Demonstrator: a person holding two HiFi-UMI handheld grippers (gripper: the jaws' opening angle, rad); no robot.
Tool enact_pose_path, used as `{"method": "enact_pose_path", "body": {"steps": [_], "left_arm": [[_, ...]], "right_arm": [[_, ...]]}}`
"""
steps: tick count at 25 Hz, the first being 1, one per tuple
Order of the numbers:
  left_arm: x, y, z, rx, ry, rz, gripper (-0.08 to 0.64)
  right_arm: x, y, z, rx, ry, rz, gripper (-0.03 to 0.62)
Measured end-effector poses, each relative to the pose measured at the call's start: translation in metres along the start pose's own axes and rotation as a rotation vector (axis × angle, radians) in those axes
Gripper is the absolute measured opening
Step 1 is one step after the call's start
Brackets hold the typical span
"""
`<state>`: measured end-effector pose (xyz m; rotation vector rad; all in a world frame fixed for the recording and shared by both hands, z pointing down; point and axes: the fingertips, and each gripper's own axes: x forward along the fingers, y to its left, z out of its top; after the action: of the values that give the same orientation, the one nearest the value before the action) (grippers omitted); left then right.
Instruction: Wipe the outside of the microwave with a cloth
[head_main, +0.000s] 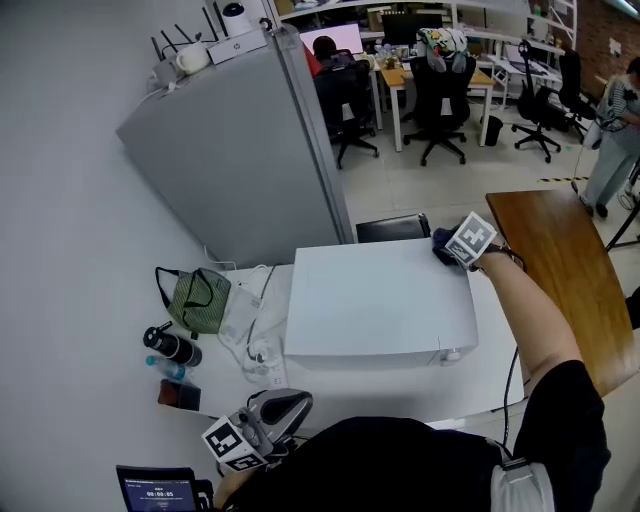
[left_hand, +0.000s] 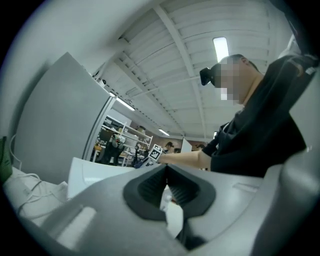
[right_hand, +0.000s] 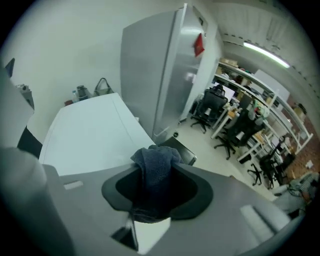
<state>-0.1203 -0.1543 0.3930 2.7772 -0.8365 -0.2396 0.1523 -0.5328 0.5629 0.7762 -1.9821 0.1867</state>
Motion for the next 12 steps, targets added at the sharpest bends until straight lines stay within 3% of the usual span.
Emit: {"method": "enact_pose_path", "body": {"steps": [3,5,10,12], "left_arm": [[-0.002,0.002,-0.001,-0.011,0.001,-0.057,0.005],[-0.016,0.007,0.002,-0.013,-0.011,-0.076,0.005],[-0.08,0.029,0.012,-0.007,-0.051,-0.083,0.005],[-0.112,0.042,0.004,-0.01,-0.039,-0.068,0.005]], "right_arm": [[-0.018,-0.014,-0.027,0.027,0.016,-0.06,0.133],[-0.02,0.009,0.001,0.007,-0.029,-0.051,0.133],[0.009,0.181,0.18,-0.157,-0.28,0.156,0.133],[0.039,0.246,0.233,-0.203,-0.279,0.227,0.133]]}}
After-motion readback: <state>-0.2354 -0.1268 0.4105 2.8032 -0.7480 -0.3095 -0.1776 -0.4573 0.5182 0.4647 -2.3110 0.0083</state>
